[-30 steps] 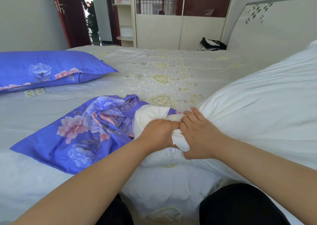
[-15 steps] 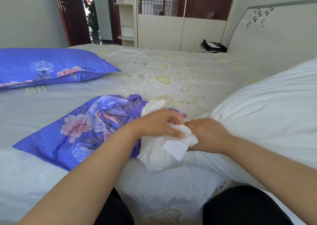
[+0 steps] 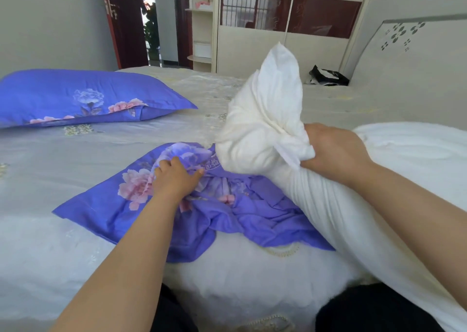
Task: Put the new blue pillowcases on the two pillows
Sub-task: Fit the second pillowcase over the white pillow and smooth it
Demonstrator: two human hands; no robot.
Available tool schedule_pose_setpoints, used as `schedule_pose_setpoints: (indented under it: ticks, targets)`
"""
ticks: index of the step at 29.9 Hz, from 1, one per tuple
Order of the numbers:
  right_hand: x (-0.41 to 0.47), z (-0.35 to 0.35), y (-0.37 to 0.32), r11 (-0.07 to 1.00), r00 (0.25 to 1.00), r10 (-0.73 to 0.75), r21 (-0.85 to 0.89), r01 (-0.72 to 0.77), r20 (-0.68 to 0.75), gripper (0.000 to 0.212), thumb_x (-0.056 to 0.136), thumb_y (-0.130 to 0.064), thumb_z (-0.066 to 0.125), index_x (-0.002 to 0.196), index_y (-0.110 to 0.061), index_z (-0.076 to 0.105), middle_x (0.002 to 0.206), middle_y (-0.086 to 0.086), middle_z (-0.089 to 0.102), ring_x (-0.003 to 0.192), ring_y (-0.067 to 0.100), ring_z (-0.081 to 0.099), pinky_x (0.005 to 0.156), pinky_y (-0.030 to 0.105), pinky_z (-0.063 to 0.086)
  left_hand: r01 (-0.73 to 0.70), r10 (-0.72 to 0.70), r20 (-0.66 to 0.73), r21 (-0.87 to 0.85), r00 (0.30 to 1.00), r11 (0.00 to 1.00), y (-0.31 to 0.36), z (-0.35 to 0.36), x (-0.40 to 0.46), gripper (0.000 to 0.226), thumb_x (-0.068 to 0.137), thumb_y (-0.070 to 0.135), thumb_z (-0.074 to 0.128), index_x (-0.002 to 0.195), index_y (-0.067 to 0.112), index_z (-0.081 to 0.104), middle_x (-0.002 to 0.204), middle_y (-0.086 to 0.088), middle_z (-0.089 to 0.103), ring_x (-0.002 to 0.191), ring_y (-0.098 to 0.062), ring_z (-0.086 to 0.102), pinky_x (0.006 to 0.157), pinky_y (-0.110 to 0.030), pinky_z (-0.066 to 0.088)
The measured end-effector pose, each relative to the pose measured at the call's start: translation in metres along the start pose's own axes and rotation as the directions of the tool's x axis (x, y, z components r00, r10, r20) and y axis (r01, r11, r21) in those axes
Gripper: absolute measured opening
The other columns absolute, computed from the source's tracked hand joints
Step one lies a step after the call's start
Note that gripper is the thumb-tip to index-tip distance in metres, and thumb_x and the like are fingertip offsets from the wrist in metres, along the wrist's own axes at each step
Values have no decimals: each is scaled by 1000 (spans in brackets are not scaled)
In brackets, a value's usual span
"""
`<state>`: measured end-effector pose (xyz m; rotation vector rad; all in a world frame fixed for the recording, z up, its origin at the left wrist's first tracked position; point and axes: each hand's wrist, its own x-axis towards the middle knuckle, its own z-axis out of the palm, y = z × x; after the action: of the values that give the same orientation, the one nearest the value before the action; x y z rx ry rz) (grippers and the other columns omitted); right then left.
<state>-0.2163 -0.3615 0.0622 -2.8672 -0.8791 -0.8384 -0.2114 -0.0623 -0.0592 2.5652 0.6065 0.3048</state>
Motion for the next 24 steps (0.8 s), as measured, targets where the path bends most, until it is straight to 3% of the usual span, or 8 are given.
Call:
schedule_pose_setpoints:
  ticks: [4, 7, 12, 14, 16, 19, 21, 24]
  targets:
    - [45, 7, -29, 1000, 998, 18, 1, -18, -57, 52, 73, -65, 43, 105, -26, 53, 104, 4, 62, 96, 30, 61, 66, 30, 32, 37, -48, 122, 93, 991, 995, -21, -6, 4, 56, 88, 45, 50, 129, 7, 45, 136, -18, 46, 124, -35, 42, 97, -39, 37]
    - [69, 26, -50, 1000, 990, 14, 16, -12, -142, 56, 74, -68, 45, 109, -25, 53, 104, 5, 63, 96, 29, 61, 67, 30, 32, 75, -87, 223, 65, 971, 995, -27, -12, 9, 52, 90, 53, 43, 117, 11, 58, 120, -13, 61, 108, -30, 57, 86, -35, 43]
    - [62, 90, -74, 996, 990, 92, 24, -90, -110, 63, 75, -68, 52, 116, -20, 53, 100, 5, 63, 91, 28, 63, 70, 35, 45, 109, -98, 170, -53, 981, 993, -25, -19, 6, 35, 99, 13, 36, 127, -1, 50, 128, -19, 55, 118, -30, 52, 96, -35, 40]
    - [47, 116, -83, 989, 986, 133, 83, -125, -103, 63, 75, -60, 58, 118, -14, 54, 97, 9, 64, 86, 31, 65, 67, 37, 47, -20, 54, 172, -195, 984, 981, -27, -20, -1, 38, 99, 17, 42, 136, 6, 42, 130, -12, 53, 121, -26, 49, 98, -31, 37]
    - [36, 135, -91, 982, 980, 160, 118, -146, -119, 64, 74, -54, 63, 118, -9, 56, 91, 12, 65, 77, 33, 66, 61, 37, 47, -45, 118, 196, -343, 974, 938, -35, -17, -4, 47, 94, 24, 54, 138, 13, 42, 131, -9, 54, 121, -24, 50, 95, -28, 37]
    - [38, 140, -96, 976, 974, 190, 128, -175, -122, 64, 77, -54, 62, 122, -10, 52, 96, 11, 65, 81, 33, 66, 63, 37, 46, 70, 22, 285, -310, 958, 948, -47, -10, 2, 36, 93, 32, 55, 122, 12, 58, 115, -9, 64, 99, -23, 59, 82, -26, 40]
    - [39, 139, -93, 970, 973, 206, 151, -190, -103, 64, 79, -56, 60, 123, -11, 50, 102, 9, 64, 87, 32, 64, 66, 37, 45, 277, -95, 343, -532, 934, 800, -45, -16, 3, 21, 94, 28, 49, 91, 14, 64, 84, -8, 62, 66, -16, 53, 62, -26, 46]
    - [37, 137, -87, 964, 968, 217, 182, -192, -126, 64, 78, -58, 57, 121, -10, 50, 100, 10, 64, 84, 33, 64, 64, 36, 45, 523, -174, 497, -836, 850, 165, -43, -28, 10, 26, 96, 10, 38, 78, 9, 56, 67, -5, 60, 47, -11, 51, 39, -17, 45]
